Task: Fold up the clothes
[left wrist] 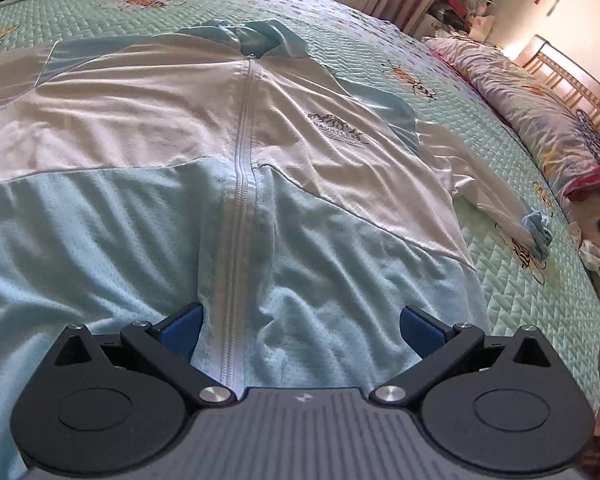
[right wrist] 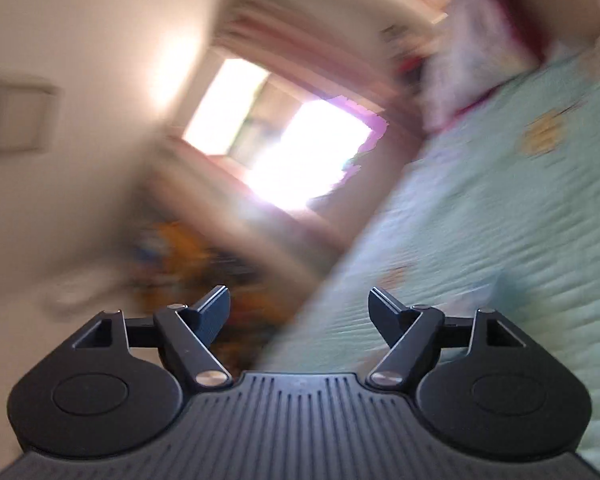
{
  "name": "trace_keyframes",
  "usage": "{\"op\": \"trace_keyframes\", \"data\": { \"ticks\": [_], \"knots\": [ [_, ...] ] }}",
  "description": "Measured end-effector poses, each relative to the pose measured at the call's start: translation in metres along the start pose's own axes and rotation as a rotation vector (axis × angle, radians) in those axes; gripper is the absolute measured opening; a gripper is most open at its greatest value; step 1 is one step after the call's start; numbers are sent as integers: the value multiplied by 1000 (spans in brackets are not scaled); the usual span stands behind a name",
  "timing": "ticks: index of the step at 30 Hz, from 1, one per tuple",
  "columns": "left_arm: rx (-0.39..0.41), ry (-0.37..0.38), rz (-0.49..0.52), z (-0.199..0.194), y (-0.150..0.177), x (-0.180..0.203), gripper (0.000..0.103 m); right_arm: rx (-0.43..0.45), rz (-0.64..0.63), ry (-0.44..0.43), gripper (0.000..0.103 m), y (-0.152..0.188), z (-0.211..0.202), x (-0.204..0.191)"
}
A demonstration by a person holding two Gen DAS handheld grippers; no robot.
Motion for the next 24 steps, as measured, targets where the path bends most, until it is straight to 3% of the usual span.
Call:
{"op": "trace_keyframes", "data": {
  "ticks": [2, 7, 9, 13, 18, 21, 24],
  "knots": [
    [5, -1, 26, 1, 1, 1, 102, -41, -76, 190, 78, 4, 2, 10],
    [25, -8, 61, 4, 2, 4, 102, -186, -393, 394, 66, 28, 27, -13],
    [30, -11, 75, 4, 3, 5, 102, -263, -412, 471, 64, 37, 38, -8],
    [38, -10, 99, 5, 4, 5, 102, -287, -155, 375, 64, 45, 33, 7],
    [51, -11, 101, 5, 5, 5, 102, -202, 201, 232, 65, 44, 24, 39],
    [50, -18, 112, 5, 5, 6, 102, -178, 299, 197, 65, 45, 19, 48],
    [50, -18, 114, 5, 6, 6, 102, -145, 321, 174, 65, 42, 17, 44]
  ]
}}
Point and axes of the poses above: each gripper's, at about its wrist camera, not at the fingertips, and z roughly the way its jaws point, x to its right, y to its underside, the point moved 6 cm from there along z, roughly the way its jaws point, and after that the axes turned 9 degrees about -z, right-handed, at the moved point
